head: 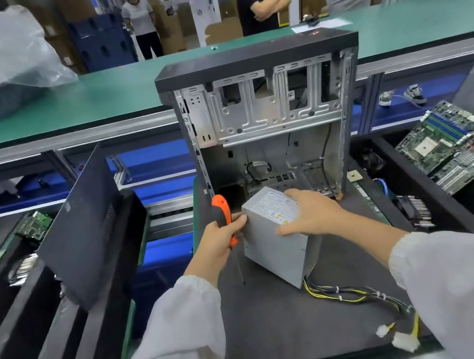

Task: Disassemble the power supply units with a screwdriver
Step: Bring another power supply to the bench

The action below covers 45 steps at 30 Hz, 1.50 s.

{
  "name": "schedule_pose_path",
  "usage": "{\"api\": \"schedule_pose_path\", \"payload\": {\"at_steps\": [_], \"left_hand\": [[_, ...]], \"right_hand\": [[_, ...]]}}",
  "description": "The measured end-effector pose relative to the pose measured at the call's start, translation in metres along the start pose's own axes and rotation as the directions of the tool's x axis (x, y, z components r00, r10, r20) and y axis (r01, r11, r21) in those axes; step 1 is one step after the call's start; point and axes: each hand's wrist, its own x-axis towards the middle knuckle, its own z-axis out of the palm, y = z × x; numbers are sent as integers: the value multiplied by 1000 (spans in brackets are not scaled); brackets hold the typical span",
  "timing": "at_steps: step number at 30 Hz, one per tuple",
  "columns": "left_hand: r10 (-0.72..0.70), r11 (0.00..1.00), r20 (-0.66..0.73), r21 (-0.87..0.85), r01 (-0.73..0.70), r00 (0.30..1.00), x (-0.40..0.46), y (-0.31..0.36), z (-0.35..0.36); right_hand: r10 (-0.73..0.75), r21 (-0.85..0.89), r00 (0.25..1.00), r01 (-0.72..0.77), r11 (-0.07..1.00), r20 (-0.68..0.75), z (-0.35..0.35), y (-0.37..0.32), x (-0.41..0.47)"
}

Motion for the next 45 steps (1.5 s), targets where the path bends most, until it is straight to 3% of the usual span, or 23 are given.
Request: {"api": "schedule_pose_path", "payload": {"at_steps": [7,13,20,28,37,45], "left_hand": [[-13,997,-16,-82,11,1000,4,-13,-17],[6,997,-33,-78,-9,999,4,-19,-25],[68,992,23,-113,-65,997,2,-22,-24],[133,990,-45,-44,-135,990,10,-20,2],[-10,993,-26,-117,7,1000,30,-5,20],[-24,988,-104,-156,7,994,31,-8,20]], "right_hand": [[-90,129,990,76,989,111,6,0,-3],[-46,-87,978,65,994,203,11,-6,-4],[-1,-172,971,43,984,238,8,-14,-7],[-37,0,967,39,999,251,-3,3,7],[-40,145,956,-2,989,291,-14,19,20],[-51,237,958,-18,971,283,-16,28,24]]}}
